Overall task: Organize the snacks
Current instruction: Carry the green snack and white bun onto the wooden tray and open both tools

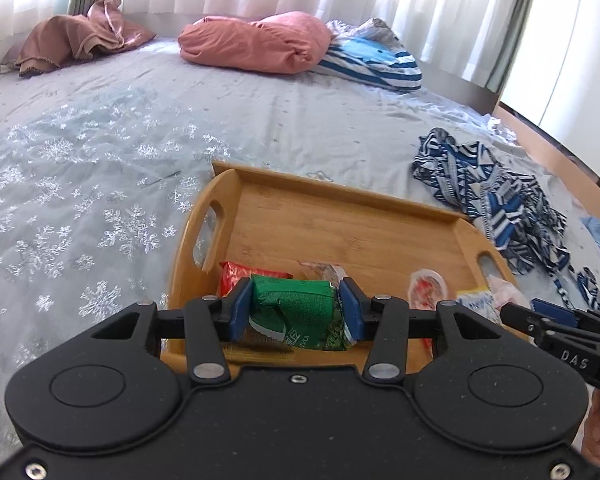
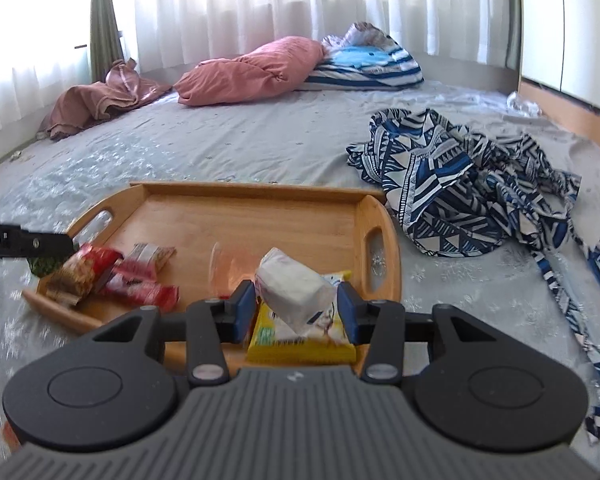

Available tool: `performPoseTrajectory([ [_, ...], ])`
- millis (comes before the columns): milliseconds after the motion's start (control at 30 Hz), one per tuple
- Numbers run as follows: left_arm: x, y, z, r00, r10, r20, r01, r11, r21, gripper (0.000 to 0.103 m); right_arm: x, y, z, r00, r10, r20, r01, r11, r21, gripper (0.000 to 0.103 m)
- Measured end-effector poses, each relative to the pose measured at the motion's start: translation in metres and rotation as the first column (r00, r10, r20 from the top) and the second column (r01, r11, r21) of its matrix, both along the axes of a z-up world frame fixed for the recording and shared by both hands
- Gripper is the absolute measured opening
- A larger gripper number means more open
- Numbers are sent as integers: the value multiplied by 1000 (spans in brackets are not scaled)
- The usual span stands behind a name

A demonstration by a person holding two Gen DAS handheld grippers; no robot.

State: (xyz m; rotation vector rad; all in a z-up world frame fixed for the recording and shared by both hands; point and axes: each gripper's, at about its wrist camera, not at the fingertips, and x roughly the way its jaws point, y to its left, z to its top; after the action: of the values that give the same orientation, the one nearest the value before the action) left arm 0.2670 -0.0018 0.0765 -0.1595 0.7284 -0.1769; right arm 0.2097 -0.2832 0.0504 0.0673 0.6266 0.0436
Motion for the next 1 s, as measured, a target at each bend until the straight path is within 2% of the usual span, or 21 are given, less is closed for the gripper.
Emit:
performPoseTrajectory([
  [200, 35, -2, -15, 1000, -9, -1, 9, 1000, 22, 45, 35, -9, -10, 999, 4, -53, -4, 1000, 16, 49],
  [400, 60, -3, -19, 1000, -21, 10, 21, 1000, -12, 45, 58, -12, -17, 997, -27, -75, 26, 1000, -8, 49],
  [567, 76, -11, -23, 1000, -16, 17, 15, 999, 35, 45, 66, -7, -23, 996, -14, -84, 11, 999, -30, 49],
  [767, 88, -8, -31, 1000, 10, 0, -10, 1000, 24, 45, 72, -1, -30, 996, -6, -87, 2, 999, -47, 49],
  [1000, 94, -8, -41, 1000, 21, -22, -20, 998, 56, 45, 74, 2, -30, 996, 11, -85, -17, 998, -67, 49],
])
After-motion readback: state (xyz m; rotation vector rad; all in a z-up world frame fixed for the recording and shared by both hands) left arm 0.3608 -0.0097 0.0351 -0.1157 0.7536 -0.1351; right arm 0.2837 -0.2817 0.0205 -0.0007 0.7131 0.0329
